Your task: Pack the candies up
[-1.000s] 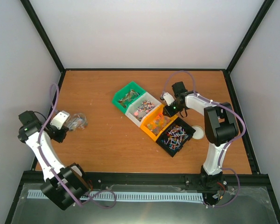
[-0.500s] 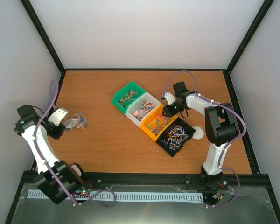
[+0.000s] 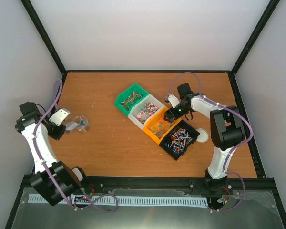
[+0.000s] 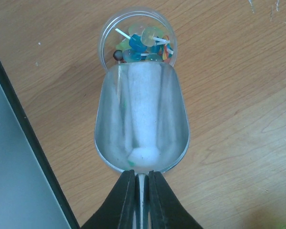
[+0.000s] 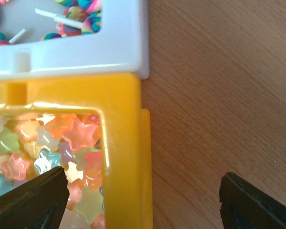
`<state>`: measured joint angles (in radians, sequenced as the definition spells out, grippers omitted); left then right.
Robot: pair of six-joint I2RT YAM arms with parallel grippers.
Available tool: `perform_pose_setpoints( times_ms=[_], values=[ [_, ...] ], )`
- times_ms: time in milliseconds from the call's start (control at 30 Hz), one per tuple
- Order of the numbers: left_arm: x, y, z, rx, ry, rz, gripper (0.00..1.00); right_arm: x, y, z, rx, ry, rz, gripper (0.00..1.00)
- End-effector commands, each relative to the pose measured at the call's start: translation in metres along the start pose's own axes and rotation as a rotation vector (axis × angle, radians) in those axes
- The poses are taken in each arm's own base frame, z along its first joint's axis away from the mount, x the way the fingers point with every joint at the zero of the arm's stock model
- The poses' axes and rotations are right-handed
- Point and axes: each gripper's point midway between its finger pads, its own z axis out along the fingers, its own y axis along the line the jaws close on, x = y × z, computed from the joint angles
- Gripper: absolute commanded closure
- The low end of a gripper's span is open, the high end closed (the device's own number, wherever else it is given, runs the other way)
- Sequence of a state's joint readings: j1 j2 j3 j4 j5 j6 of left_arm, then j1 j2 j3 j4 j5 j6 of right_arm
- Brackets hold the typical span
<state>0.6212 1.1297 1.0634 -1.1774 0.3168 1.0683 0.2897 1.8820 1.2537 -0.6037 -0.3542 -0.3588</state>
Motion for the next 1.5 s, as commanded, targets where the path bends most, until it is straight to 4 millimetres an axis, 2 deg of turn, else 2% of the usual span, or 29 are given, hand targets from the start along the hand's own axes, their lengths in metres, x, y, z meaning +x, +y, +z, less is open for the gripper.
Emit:
perform_pose_setpoints(
  times_ms=[0, 267, 500, 767, 967, 1067, 1267, 1300, 1367, 1467],
  values=[
    [-0.008, 0.002, -0.016, -0.023, -0.013, 0.029, 0.99, -0.011, 0.003, -0.019, -0.005, -0.041, -0.025, 0.12],
    [-0.019, 0.001, -0.032, -0.033, -0.05, 0.084, 0.99, -0.019, 0.004, -0.029, -0.017, -0.067, -0.029, 0.02],
    [-0.004, -0.005, -0.029, -0.01, 0.03, 0.167, 0.99, -0.017, 0.001, -0.03, -0.016, -0.064, -0.024, 0.01],
    [-0.006, -0.005, -0.028, 0.01, 0.06, 0.182, 0.99, -0.014, 0.003, -0.027, -0.033, -0.066, -0.006, 0.0],
    [-0.005, 0.008, -0.022, -0.06, 0.157, 0.27, 0.99, -0.012, 0.004, -0.028, -0.034, -0.071, -0.004, 0.0],
    [-0.01, 0.009, -0.022, -0.091, 0.17, 0.317, 0.99, -0.012, 0.003, -0.029, -0.031, -0.075, -0.001, 0.0],
    [-0.027, 0.005, -0.028, -0.05, 0.116, 0.219, 0.99, -0.013, 0.001, -0.034, -0.027, -0.087, 0.006, 0.0],
    [-0.035, 0.001, -0.032, -0.021, 0.084, 0.188, 0.99, -0.014, 0.001, -0.036, -0.027, -0.091, 0.006, 0.0],
    [-0.064, -0.007, -0.047, 0.035, -0.045, 0.103, 0.99, -0.015, 0.003, -0.038, -0.028, -0.099, 0.002, 0.0],
    [-0.102, -0.002, -0.063, 0.065, -0.194, -0.083, 0.99, -0.018, 0.005, -0.044, -0.024, -0.118, -0.006, 0.0]
  ],
)
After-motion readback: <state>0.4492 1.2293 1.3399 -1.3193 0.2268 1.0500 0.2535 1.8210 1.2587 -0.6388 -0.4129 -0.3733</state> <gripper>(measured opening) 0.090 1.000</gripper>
